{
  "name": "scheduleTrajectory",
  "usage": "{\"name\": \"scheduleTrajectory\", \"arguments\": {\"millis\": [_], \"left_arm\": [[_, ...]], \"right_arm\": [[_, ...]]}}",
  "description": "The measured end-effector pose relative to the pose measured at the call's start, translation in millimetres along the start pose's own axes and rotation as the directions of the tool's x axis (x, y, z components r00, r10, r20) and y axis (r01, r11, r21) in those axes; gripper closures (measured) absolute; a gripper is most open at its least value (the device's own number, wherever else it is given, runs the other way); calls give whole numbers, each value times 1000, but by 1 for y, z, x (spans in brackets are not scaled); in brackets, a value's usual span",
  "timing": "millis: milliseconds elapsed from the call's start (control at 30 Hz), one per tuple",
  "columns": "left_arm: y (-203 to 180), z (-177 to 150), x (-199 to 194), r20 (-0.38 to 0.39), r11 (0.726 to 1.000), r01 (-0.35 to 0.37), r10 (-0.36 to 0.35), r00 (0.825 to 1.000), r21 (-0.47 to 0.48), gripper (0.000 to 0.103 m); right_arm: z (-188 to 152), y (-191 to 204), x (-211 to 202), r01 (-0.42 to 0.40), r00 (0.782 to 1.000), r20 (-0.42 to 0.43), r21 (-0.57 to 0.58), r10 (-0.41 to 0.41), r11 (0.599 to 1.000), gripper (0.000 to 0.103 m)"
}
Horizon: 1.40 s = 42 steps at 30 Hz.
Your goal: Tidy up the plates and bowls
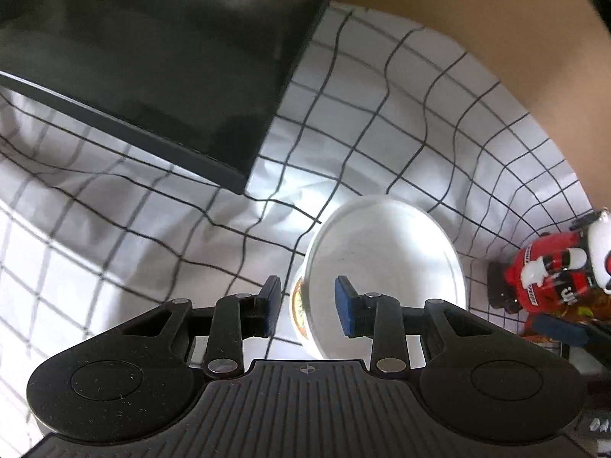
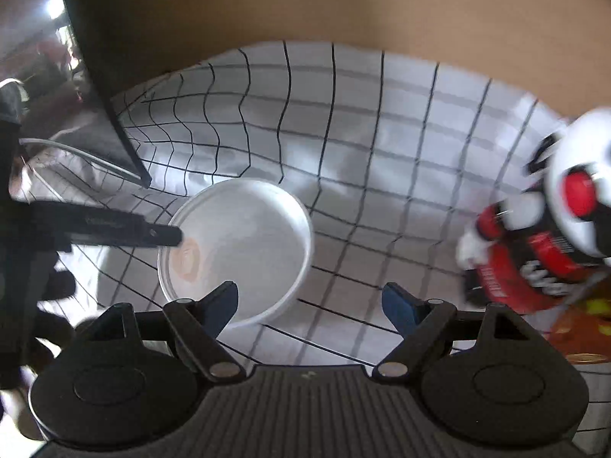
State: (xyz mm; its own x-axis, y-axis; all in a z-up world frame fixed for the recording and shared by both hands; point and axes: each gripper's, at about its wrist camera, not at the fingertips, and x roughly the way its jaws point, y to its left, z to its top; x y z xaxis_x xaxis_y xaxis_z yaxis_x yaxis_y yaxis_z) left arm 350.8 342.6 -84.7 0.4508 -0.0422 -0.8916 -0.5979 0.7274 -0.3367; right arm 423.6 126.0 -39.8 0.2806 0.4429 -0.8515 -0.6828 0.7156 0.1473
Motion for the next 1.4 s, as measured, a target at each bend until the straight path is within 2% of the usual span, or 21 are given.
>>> {"name": "scheduleTrajectory", "arguments": {"millis": [100, 133, 167, 200, 233, 267, 367, 500, 633, 733, 833, 967, 1167, 1233, 1400], "left_arm": [[5, 1, 12, -11, 997, 67, -67, 998, -38, 68], [6, 2, 17, -17, 996, 78, -79, 997, -43, 68], [6, 2, 21, -25, 996, 83, -84, 996, -36, 69], [4, 2, 25, -35, 996, 83, -83, 996, -19, 71], [2, 1, 28, -40, 997, 83, -83, 996, -7, 79], [0, 0, 29, -45, 996, 90, -90, 995, 0, 83], [-10, -5, 28, -63, 993, 116, -114, 991, 16, 83], [-37, -20, 27, -153, 977, 208, -200, 968, 41, 83], [-68, -41, 22, -200, 961, 252, -227, 953, 110, 83], [-81, -53, 34, -232, 958, 258, -225, 946, 125, 83], [-81, -60, 57, -300, 965, 254, -222, 928, 71, 82], [-85, -63, 59, -290, 966, 238, -200, 936, 102, 81], [-98, -63, 74, -309, 964, 223, -171, 936, 144, 80], [-98, -66, 78, -324, 965, 218, -162, 932, 145, 78], [-95, -74, 70, -355, 967, 187, -116, 928, 173, 81]], "right_arm": [[13, -16, 38, -36, 997, -71, 87, 43, 996, 21], [15, -18, 49, -45, 994, -91, 96, 54, 994, 24], [13, -18, 54, -46, 993, -103, 92, 55, 995, 38], [13, -17, 59, -52, 991, -121, 91, 63, 995, 46], [11, -18, 63, -68, 987, -139, 101, 81, 993, 63], [9, -19, 66, -90, 983, -150, 118, 108, 989, 73], [-1, -25, 52, -79, 988, -124, 101, 91, 992, 73], [-20, -45, 18, -27, 997, -69, 110, 35, 994, 73], [-44, -68, -14, -5, 1000, -27, 147, 9, 989, 73], [-62, -83, -18, 18, 999, -31, 165, -13, 986, 72], [-78, -93, -7, 55, 997, -70, 206, -42, 977, 69], [-89, -104, 0, 38, 997, -77, 263, -18, 964, 69], [-97, -111, 14, -4, 994, -101, 335, 40, 942, 69], [-100, -107, 16, -4, 994, -106, 333, 42, 943, 67], [-103, -99, 9, -30, 993, -104, 294, 63, 955, 67]]}}
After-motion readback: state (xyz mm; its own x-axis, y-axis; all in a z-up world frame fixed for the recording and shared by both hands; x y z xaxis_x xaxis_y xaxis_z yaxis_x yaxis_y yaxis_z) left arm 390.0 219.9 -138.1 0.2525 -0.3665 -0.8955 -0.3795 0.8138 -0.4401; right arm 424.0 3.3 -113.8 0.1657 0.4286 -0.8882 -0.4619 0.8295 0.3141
